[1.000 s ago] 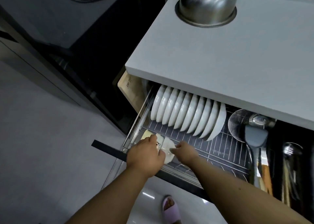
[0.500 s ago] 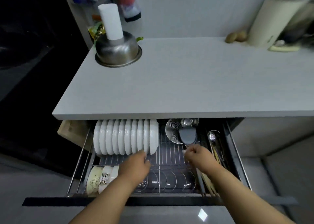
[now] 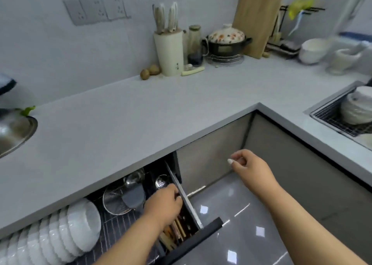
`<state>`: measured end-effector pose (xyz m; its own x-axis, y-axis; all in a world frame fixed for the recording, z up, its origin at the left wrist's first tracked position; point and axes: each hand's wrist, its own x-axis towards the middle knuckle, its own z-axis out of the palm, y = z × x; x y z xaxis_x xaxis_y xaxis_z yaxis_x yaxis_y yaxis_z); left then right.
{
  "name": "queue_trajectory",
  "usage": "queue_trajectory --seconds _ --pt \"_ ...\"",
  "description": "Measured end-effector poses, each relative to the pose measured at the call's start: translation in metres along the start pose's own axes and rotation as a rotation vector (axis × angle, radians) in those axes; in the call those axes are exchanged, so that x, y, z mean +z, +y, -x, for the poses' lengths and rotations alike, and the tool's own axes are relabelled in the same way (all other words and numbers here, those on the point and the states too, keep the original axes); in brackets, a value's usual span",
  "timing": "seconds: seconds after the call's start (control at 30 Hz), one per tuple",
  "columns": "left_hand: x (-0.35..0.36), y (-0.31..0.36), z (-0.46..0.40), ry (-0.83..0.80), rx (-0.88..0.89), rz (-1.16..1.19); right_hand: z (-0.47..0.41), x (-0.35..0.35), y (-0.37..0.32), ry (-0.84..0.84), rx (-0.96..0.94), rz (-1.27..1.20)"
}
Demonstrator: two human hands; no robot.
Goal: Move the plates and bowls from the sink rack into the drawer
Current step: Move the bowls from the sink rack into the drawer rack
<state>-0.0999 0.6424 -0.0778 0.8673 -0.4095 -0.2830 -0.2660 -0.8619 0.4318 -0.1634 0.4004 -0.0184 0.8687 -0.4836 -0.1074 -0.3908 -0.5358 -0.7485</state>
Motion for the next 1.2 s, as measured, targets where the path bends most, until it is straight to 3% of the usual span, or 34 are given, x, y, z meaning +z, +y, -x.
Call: queue_trajectory --seconds 0.33,0.57,1.2 --pt "0.049 0.2 -0.094 -0.047 0.247 -0.074 -0.042 -0.154 0.108 0.188 0.121 -0.051" --pt "0.065 0.312 -0.135 -0.041 0.403 -0.127 -0.055 -0.225 0.162 0.314 0.216 -0.111" --pt "0.118 0.451 -0.26 -0.048 0.675 -0.269 -0.124 -0.295 0.228 0.429 0.468 -0.08"
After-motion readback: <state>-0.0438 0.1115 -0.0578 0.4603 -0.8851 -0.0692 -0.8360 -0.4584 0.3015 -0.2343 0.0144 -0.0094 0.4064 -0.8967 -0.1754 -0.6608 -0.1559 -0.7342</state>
